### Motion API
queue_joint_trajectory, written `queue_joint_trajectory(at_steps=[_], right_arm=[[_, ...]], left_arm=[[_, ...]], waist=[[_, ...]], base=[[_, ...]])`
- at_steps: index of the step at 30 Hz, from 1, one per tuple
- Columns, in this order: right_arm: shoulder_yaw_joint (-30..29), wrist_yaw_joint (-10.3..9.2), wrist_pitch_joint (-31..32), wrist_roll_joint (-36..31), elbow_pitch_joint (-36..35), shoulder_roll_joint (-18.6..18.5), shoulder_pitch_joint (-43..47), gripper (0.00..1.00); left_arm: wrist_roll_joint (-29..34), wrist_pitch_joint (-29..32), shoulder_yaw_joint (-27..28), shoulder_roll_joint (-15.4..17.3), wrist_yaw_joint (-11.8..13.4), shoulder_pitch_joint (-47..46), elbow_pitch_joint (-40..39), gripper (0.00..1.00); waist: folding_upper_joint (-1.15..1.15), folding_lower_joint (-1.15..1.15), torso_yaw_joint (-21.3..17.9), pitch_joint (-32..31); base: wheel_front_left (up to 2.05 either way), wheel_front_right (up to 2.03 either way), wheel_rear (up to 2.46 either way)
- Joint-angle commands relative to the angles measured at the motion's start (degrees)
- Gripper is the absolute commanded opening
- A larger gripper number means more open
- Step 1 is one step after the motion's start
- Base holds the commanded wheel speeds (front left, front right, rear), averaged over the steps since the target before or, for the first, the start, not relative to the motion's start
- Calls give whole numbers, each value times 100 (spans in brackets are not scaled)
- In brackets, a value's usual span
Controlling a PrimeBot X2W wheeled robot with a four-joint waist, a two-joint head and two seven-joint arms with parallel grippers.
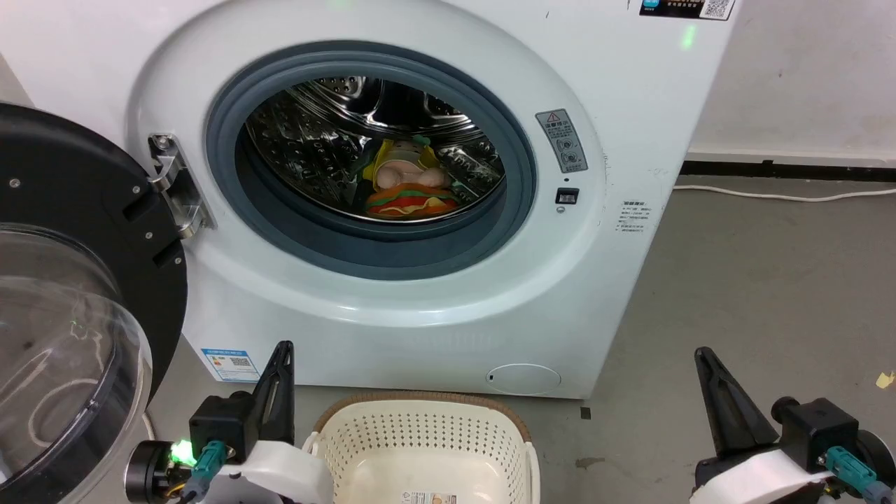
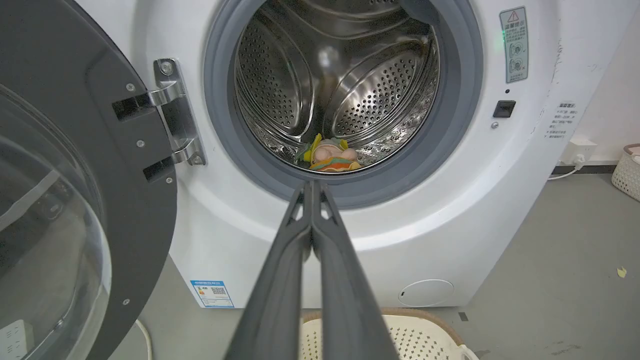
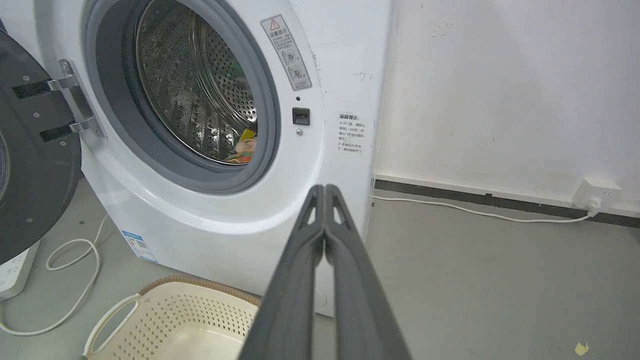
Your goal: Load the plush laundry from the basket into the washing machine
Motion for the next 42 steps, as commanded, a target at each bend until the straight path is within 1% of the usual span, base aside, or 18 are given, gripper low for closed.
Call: queue_joint_trajectory(at_steps=[1,42], right_arm=[[10,-2,39,-58,19,-5,-72,0],[49,-4,544,-334,46,-8,-195,0]], left_arm=[[42,38,37,-20,-21,67,-37,0],[372,541,373,-148,-82,103,-245,0]], waist=[[0,0,0,-1],[0,0,-12,-80]], base=[[0,0,0],[0,0,0]])
